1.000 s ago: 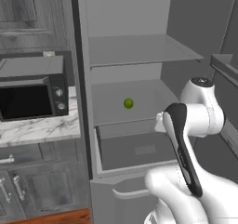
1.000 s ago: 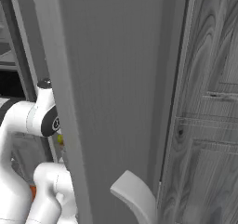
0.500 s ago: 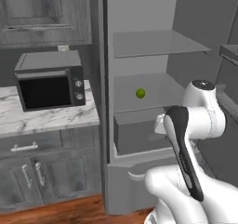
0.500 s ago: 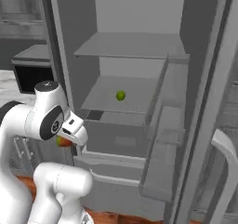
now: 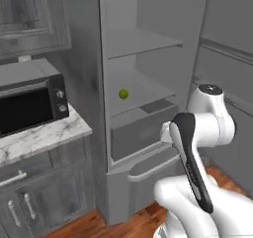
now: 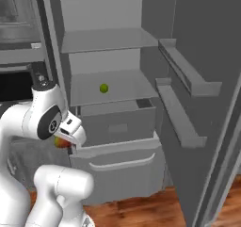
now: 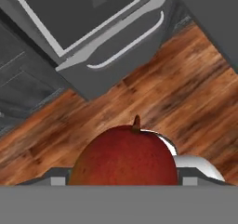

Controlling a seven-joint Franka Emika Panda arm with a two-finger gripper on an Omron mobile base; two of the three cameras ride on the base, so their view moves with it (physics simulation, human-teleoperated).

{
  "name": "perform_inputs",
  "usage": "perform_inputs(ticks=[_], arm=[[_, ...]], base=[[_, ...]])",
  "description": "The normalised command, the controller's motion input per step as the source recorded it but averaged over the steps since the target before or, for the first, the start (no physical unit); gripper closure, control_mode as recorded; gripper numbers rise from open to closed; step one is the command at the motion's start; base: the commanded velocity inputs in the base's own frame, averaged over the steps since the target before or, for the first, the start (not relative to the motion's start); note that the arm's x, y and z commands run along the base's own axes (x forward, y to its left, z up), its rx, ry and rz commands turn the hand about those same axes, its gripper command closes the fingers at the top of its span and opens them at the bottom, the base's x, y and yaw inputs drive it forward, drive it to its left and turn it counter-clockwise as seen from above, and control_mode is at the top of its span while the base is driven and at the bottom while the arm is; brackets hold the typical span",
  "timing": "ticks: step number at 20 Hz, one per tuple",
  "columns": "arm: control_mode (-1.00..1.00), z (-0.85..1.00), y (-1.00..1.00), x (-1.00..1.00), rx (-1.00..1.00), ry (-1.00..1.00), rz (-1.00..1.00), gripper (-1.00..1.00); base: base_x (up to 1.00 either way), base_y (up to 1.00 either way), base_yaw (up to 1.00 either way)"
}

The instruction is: Place the cold items (mango and lime) from the fridge in one tupperware on the dining counter. Place the warm items (hot dog and kebab skewer) in the stove area in another tupperware.

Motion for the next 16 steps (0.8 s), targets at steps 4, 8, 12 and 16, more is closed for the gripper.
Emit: perform_inputs(ticks=[4, 8, 12, 16], arm=[[1.0, 0.0, 0.0, 0.0, 0.0, 0.0, 0.0, 1.0], [1.0, 0.0, 0.0, 0.0, 0.0, 0.0, 0.0, 1.0], [1.0, 0.0, 0.0, 0.0, 0.0, 0.0, 0.0, 1.0], [1.0, 0.0, 0.0, 0.0, 0.0, 0.0, 0.0, 1.0]], base=[[-0.53, 0.31, -0.75], [-0.55, 0.16, -0.8], [-0.55, 0.03, -0.85], [-0.47, 0.06, -0.84]])
